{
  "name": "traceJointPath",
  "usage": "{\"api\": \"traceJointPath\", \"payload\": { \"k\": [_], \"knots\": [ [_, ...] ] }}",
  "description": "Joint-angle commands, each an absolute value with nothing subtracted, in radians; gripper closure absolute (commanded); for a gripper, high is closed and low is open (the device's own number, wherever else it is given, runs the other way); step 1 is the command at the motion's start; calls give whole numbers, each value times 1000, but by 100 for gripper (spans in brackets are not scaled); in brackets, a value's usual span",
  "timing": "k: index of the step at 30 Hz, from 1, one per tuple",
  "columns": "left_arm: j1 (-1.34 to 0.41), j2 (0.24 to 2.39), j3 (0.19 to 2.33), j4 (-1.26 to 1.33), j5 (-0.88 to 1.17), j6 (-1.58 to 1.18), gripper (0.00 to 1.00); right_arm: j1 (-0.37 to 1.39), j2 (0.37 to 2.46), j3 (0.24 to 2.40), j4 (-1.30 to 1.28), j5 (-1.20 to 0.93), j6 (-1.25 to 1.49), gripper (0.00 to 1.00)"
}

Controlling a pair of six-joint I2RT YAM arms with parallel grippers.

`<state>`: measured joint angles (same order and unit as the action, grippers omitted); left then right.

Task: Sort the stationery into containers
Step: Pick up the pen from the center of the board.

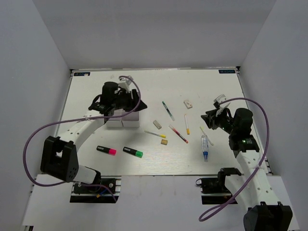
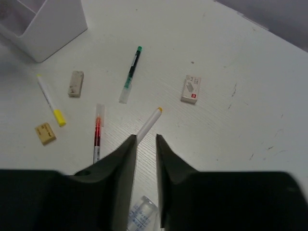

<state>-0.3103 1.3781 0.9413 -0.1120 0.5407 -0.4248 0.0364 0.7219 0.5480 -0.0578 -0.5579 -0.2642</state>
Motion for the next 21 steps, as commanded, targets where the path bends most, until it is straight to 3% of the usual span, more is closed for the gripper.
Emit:
{"api": "traceJointPath", "payload": {
  "k": [1, 2, 6, 10, 13, 15, 17, 18, 19, 21],
  "knots": [
    [-408, 1439, 1098, -215, 444, -361, 40, 58, 771, 632, -73, -450, -249, 57],
    [-464, 1509, 1135, -262, 375, -351, 38, 63, 784, 647, -81, -404, -236, 44],
    [-575, 1693, 1375, -398, 80, -406, 26, 77, 841, 686, -112, -324, -174, 29],
    [-667, 1854, 1528, -477, -142, -532, 24, 87, 815, 695, -98, -242, -111, 26],
    [-718, 1997, 1755, -604, -277, -615, 24, 89, 804, 698, -103, -229, -87, 26],
    [-736, 2115, 1871, -731, -348, -681, 24, 91, 802, 703, -107, -224, -80, 30],
    [-749, 2175, 1997, -773, -362, -714, 24, 95, 801, 704, -115, -225, -75, 41],
    [-759, 2198, 2020, -782, -362, -724, 26, 97, 799, 706, -115, -230, -75, 53],
    [-759, 2238, 2061, -782, -371, -739, 27, 98, 804, 709, -121, -232, -74, 78],
    [-769, 2278, 2106, -819, -371, -782, 31, 101, 801, 709, -121, -236, -69, 92]
  ]
}}
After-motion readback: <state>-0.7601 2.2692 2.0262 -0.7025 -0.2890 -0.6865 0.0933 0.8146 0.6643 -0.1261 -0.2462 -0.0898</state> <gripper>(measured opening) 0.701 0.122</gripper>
